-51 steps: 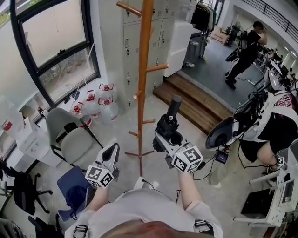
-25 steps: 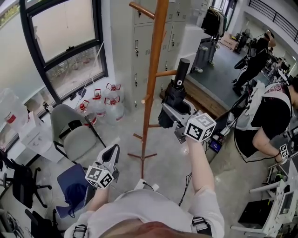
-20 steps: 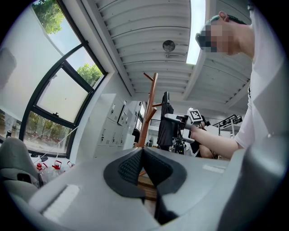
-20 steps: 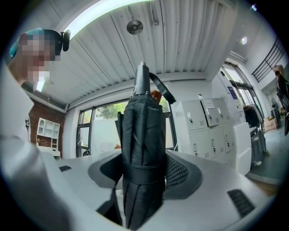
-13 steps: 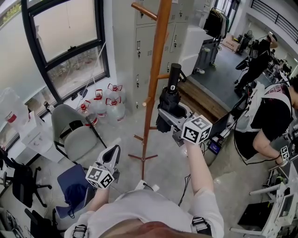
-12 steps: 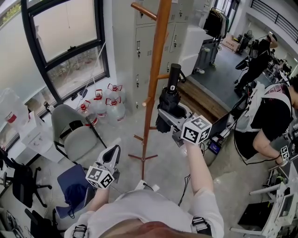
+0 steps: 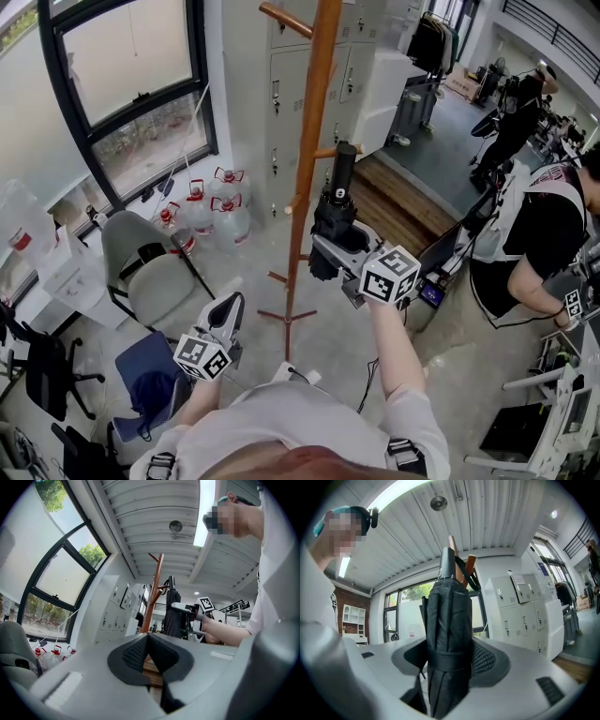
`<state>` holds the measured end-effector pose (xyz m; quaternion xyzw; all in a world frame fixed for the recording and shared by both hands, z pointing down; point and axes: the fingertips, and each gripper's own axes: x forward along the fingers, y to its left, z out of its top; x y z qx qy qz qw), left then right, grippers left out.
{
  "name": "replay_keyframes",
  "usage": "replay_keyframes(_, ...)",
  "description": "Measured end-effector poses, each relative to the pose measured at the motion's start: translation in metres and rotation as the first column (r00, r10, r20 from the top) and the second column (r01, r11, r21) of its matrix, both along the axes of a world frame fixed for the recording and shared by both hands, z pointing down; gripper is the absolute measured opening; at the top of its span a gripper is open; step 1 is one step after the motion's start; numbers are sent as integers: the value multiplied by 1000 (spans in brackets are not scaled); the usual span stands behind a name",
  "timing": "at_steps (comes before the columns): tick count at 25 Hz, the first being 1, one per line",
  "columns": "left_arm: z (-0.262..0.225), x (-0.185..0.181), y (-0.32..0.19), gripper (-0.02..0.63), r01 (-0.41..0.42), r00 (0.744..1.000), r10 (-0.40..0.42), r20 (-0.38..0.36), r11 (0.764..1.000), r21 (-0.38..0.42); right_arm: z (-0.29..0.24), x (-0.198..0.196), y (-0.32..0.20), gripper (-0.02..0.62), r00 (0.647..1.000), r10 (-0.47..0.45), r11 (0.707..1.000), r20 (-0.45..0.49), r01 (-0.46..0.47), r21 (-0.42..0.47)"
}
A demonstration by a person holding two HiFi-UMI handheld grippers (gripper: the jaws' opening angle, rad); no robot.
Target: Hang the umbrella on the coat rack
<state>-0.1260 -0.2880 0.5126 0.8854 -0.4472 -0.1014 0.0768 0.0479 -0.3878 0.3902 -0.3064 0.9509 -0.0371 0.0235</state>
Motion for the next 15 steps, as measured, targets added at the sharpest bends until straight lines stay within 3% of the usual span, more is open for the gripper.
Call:
replay_keyframes(9, 0, 4, 3, 9, -17, 1000, 17, 0, 1000, -2, 41, -2, 7, 258, 1000, 28, 996, -8, -29, -80)
replay_keyframes(15, 0, 5, 7, 9, -10, 1000, 10, -9, 1000, -20, 71, -9, 4, 258, 994, 66, 993, -89, -74, -95)
